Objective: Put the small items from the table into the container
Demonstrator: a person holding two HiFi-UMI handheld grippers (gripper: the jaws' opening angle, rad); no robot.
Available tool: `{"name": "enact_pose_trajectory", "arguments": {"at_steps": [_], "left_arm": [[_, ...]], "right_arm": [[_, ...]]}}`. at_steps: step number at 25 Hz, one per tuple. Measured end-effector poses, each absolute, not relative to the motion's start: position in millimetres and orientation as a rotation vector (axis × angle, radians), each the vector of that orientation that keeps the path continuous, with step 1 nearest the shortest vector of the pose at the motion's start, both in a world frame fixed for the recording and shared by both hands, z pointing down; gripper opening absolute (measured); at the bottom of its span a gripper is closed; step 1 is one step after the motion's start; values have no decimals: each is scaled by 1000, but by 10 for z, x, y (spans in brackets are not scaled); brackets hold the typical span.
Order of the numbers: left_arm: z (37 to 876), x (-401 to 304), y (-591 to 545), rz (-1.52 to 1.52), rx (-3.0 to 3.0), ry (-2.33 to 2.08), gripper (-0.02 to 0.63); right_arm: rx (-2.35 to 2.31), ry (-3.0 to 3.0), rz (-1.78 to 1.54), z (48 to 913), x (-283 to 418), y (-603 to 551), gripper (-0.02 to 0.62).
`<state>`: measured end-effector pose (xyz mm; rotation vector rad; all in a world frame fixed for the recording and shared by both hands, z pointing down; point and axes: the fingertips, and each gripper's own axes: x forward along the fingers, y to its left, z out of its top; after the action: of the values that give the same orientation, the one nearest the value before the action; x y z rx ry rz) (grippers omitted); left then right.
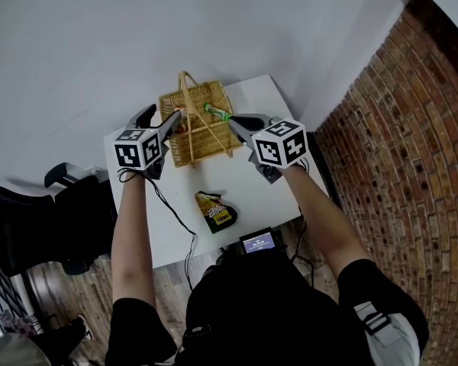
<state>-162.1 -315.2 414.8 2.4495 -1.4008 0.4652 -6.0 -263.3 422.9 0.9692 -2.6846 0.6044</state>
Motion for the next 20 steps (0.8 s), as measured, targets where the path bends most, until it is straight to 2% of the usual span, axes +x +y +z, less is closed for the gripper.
{"name": "enact_pose_trajectory", "arguments": {"at_steps": [10,15,20], "left_arm": [[3999,-1790,-2779,281,2443,-1410,301],[3973,-1867,-2530,246,2449,-1415,236],[3960,-1910,-2249,237,2471,-1435,136]], "right_arm": [[929,-2691,605,4236,-212,-2445,11],[903,-2697,605,4234,-313,-2330,11],[876,-2702,607,4253,-408,-2192,11]]}}
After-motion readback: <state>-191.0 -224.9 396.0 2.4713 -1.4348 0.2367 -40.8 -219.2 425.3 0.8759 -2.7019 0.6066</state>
